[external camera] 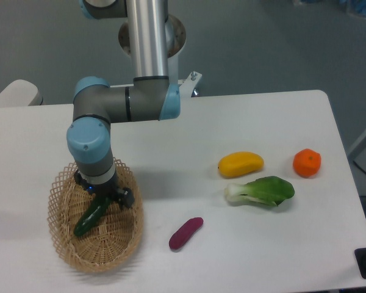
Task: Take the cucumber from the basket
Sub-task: 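Lower the gripper onto the cucumber inside the basket, then close the gripper around the cucumber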
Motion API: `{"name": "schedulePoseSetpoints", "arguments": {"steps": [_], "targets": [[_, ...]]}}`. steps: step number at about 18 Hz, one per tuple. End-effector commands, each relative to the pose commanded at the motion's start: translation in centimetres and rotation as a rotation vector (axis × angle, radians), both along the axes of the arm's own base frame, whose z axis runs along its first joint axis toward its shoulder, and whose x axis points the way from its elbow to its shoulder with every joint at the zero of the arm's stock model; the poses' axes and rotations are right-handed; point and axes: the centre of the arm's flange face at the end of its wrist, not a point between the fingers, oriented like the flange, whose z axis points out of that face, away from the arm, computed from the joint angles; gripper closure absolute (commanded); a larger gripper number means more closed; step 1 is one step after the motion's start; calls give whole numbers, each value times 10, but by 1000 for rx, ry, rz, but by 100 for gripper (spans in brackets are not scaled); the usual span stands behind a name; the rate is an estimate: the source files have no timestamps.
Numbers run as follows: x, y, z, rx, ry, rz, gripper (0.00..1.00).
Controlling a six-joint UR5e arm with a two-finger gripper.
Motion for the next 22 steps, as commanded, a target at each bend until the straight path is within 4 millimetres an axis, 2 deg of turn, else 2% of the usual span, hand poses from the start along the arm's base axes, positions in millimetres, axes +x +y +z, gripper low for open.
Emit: {"name": "schedulePoseSetpoints", "arguments": {"steps": [6, 10, 13, 14, 17, 22], "targets": [[5, 5, -5, -11, 15, -15, 2], [4, 8, -5, -11, 21, -18, 43], [3, 11, 0, -3, 25, -21, 63], [2, 13, 1, 2, 27, -22, 67], [-1, 17, 7, 12, 34, -22, 72], [-12, 32, 42, 64, 63, -24, 75]]}}
